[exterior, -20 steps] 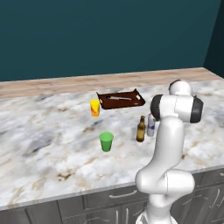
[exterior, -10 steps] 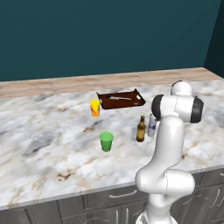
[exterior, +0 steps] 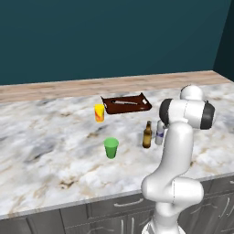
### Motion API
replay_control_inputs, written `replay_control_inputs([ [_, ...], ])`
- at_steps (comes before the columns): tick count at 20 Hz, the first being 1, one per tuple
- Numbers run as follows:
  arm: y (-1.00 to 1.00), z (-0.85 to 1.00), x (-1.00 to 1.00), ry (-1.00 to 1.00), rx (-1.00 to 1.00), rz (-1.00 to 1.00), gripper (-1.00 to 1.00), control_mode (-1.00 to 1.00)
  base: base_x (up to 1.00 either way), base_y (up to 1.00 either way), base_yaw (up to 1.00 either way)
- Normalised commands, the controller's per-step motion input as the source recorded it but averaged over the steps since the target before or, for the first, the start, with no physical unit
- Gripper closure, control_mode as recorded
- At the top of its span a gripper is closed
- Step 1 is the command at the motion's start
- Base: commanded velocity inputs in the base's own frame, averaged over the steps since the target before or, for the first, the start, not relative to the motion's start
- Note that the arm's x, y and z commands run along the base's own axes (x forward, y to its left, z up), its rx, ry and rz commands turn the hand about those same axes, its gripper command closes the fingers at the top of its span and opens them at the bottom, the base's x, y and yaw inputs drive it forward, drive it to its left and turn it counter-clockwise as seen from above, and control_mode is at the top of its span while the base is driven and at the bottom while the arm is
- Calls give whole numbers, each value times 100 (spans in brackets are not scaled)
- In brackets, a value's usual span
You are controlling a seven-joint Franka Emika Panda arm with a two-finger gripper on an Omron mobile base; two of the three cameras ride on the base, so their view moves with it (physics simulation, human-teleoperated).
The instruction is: Place the drinks on the dining counter in a tight cluster.
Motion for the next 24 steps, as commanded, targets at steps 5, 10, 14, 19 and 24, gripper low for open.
replay_control_inputs([
  [5, 0, -31, 0, 0, -1, 0, 100, -100, 0, 0, 0],
  [10, 0, -6, 0, 0, 0, 0, 100, -100, 0, 0, 0],
  [14, 0, 0, 0, 0, 0, 0, -100, -100, 0, 0, 0],
  [19, 0, 0, 0, 0, 0, 0, -100, -100, 0, 0, 0],
  [24, 0, 0, 0, 0, 0, 0, -100, -100, 0, 0, 0],
])
